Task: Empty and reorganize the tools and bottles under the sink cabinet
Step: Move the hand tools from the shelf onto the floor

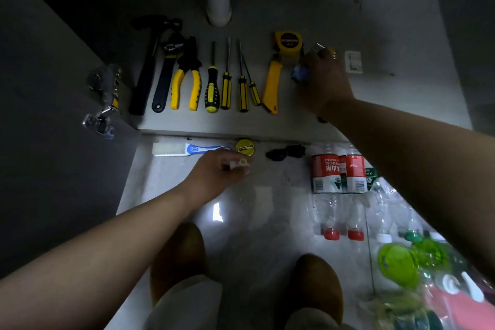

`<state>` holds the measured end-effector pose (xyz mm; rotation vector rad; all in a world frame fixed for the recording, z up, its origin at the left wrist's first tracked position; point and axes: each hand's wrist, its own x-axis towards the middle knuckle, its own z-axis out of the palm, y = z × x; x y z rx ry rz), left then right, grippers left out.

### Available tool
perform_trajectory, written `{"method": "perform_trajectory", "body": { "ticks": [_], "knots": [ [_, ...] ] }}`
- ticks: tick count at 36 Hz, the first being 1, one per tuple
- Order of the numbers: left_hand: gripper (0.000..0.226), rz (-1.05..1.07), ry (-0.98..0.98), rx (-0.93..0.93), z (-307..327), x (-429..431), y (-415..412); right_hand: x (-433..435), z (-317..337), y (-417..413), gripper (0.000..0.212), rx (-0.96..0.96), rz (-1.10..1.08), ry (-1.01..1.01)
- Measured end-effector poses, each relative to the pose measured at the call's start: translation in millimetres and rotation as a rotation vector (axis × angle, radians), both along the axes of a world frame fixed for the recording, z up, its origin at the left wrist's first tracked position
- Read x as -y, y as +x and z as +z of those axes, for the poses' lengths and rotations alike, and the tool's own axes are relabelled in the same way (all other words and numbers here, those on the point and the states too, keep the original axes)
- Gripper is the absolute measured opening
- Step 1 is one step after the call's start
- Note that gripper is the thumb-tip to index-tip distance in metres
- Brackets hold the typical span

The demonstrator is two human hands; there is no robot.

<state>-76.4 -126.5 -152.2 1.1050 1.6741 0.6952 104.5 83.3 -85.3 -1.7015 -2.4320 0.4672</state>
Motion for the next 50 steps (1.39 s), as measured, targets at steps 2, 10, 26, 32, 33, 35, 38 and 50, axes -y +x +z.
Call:
{"method": "perform_trajectory", "body": {
  "ticks": [2,10,26,32,33,35,38,50],
  "knots": [
    [0.021,0.01,-0.013,-0.018,-7.8,4.4,-5.9,4.0,-0.9,2.4,0.03,-0.016,-0.024,0.014],
    [0.017,-0.003,0.046,-0.14,-29.4,18.7,-24.0,72.8,7.0,19.2,0.017,-0.258,0.233,-0.021],
    [0.006,0.237,-0.093,-0.224,-54.3,29.3,-40.2,127.3,-75.7,47.0,0.012,0.053,0.255,-0.428],
    [0.021,0.276,-0.118,-0.234,-57.9,25.7,-42.1,121.9,-83.9,43.7,0.013,0.139,0.267,-0.391],
    [0.023,0.278,-0.118,-0.236,-56.8,25.7,-41.8,122.9,-83.9,43.7,0.013,0.156,0.268,-0.391],
    [0.025,0.257,-0.1,-0.256,-53.8,26.7,-40.5,124.7,-81.1,44.1,0.016,0.176,0.269,-0.4],
    [0.022,0.21,-0.041,-0.404,-45.5,28.2,-35.6,125.4,-66.6,44.1,0.025,0.149,0.311,-0.391],
    [0.012,-0.051,0.058,-0.114,10.7,-5.7,23.2,55.2,-10.8,55.6,0.038,-0.086,-0.207,-0.021]
  ]
}}
